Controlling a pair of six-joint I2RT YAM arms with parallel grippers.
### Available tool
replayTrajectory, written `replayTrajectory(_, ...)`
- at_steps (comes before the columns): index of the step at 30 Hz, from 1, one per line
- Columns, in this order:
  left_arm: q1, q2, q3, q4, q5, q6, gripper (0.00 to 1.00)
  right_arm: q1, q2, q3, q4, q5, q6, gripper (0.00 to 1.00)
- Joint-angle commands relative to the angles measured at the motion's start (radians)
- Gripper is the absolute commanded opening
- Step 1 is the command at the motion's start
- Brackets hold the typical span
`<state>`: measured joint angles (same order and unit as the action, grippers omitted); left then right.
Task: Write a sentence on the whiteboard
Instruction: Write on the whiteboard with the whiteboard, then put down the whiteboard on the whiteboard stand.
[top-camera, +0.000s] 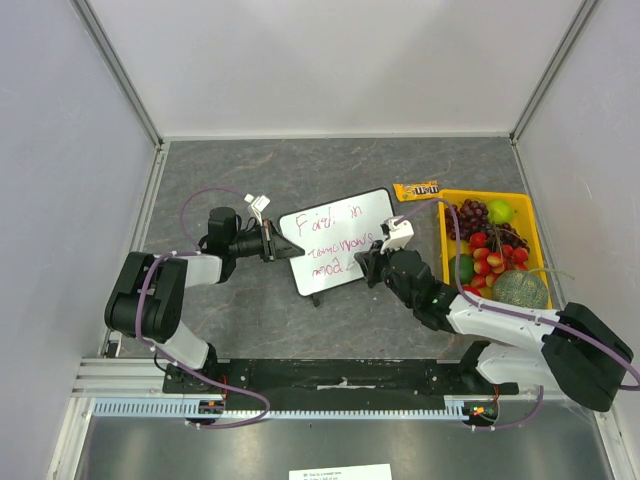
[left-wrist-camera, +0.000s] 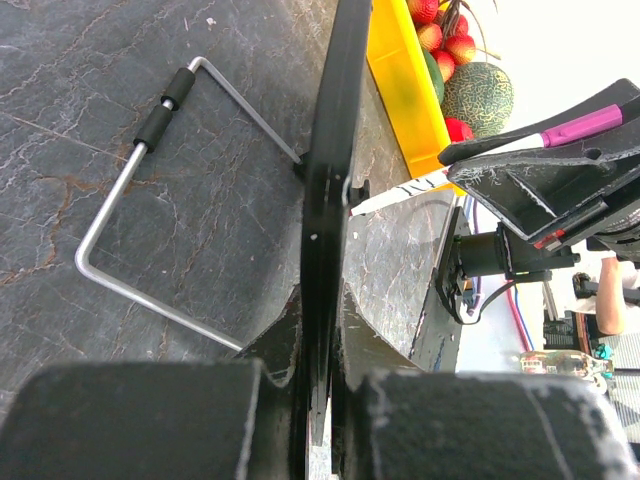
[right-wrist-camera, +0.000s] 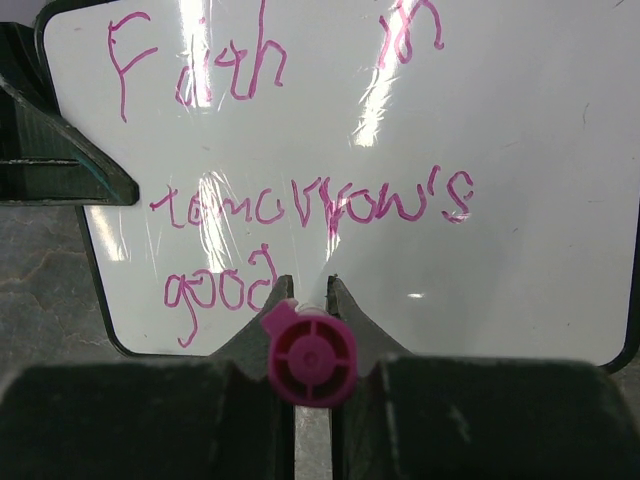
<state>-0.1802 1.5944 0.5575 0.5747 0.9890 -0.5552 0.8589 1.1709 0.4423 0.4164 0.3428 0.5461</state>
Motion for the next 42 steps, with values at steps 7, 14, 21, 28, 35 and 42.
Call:
replayTrajectory(7, 0.012, 0.038, -0.014, -0.115, -0.187, 0.092, 0.02, -0.006, 0.029, 0.015, 0.047, 0.028, -0.002, 0.00)
replayTrajectory(14, 0.013, 0.032, -0.016, -0.116, -0.191, 0.090, 0.02, -0.006, -0.141, 0.026, -0.056, 0.027, 0.006, 0.00)
replayTrajectory(21, 0.012, -0.011, -0.027, -0.144, -0.231, 0.100, 0.25, -0.012, -0.302, 0.010, -0.220, 0.004, 0.040, 0.00)
replayTrajectory(28, 0.013, -0.111, -0.054, -0.188, -0.323, 0.121, 0.52, -0.015, -0.454, -0.010, -0.396, -0.040, 0.095, 0.00)
replayTrajectory(35, 0.013, -0.322, -0.105, -0.251, -0.470, 0.121, 0.72, -0.015, -0.560, -0.014, -0.623, -0.111, 0.182, 0.00)
replayTrajectory(42, 0.013, -0.575, -0.123, -0.407, -0.625, 0.080, 0.78, -0.015, -0.582, -0.120, -0.646, -0.180, 0.290, 0.00)
